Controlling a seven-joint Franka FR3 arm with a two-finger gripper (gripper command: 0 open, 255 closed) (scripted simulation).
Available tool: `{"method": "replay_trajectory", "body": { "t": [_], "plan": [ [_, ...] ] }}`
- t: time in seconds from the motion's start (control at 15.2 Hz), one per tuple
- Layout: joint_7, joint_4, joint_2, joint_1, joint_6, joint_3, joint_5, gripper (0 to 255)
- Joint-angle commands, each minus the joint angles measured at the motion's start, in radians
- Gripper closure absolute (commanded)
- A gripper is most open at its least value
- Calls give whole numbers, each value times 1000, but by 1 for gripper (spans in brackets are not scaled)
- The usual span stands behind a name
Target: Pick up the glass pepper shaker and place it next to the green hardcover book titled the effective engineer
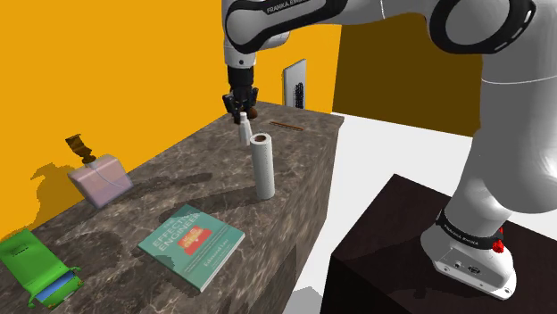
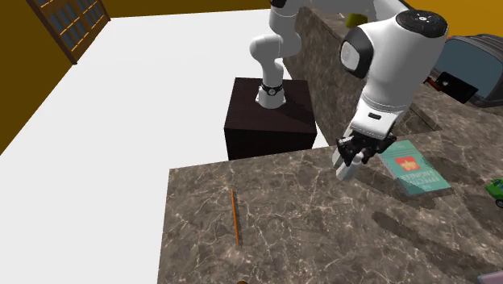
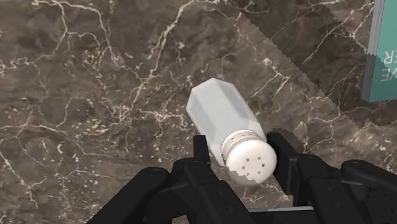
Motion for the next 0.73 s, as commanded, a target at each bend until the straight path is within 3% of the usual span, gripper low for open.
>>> {"method": "replay_trajectory", "body": {
  "t": [0.0,0.33,0.66],
  "plan": [
    [45,38,34,30,1,13,-8,255],
    [139,184,150,96,-22,35,-26,255],
    [224,399,302,163,-80,50,-45,255]
  ]
}}
